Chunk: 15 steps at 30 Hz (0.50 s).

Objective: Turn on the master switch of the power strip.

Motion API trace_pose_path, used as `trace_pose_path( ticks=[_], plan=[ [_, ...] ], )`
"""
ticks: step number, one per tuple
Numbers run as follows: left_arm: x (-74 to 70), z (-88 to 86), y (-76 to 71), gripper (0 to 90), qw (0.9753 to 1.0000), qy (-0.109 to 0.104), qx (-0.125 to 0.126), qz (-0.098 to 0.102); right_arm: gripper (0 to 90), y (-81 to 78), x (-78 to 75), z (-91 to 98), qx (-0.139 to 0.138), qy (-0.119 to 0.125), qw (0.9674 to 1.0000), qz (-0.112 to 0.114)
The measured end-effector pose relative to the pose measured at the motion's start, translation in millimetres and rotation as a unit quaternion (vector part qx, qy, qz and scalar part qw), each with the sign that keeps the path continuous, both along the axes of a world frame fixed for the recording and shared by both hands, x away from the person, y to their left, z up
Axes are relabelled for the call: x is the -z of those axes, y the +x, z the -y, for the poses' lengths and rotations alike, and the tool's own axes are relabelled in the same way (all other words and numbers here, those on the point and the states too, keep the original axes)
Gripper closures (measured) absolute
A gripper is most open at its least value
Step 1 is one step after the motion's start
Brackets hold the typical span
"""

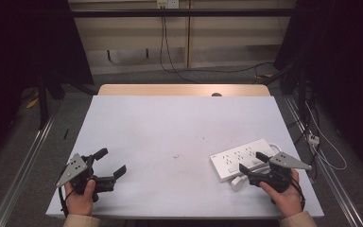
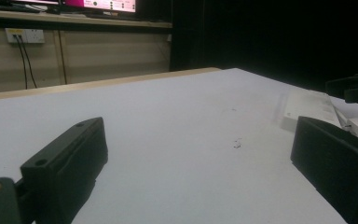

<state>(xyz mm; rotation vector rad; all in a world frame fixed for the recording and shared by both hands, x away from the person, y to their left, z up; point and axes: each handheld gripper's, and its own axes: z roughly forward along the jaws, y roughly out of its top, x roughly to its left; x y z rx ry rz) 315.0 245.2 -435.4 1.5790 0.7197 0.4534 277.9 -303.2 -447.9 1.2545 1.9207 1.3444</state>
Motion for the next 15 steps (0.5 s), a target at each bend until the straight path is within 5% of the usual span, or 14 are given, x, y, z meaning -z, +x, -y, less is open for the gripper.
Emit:
trace_pose_path(
  ticks=[15],
  plan=[
    [0.7,0.4,0.2,3.5,1.0,0.002,0.002,-0.002,16.0,-7.6,2.0,-1.8,-0.023,-0.012,0.9997,0.0]
  ],
)
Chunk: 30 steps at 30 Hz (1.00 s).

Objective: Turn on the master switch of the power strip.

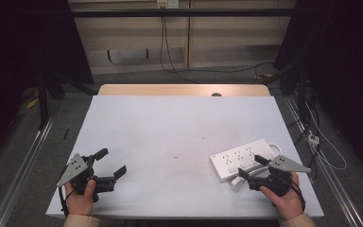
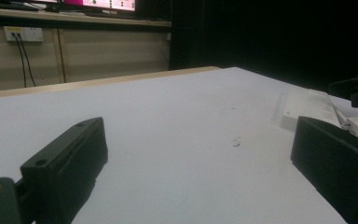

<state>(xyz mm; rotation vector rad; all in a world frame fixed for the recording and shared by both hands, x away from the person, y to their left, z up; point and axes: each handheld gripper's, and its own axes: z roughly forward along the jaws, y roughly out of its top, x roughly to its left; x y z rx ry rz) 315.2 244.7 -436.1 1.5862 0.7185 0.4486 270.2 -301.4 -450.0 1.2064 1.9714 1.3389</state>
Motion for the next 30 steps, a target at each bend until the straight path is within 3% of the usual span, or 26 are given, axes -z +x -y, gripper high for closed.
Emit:
trace_pose_path(
  ticks=[30],
  plan=[
    [2.0,1.0,-0.1,3.5,0.9999,0.007,0.002,-0.009,15.5,-3.4,3.2,4.1,-0.004,-0.007,1.0,-0.001]
  ],
)
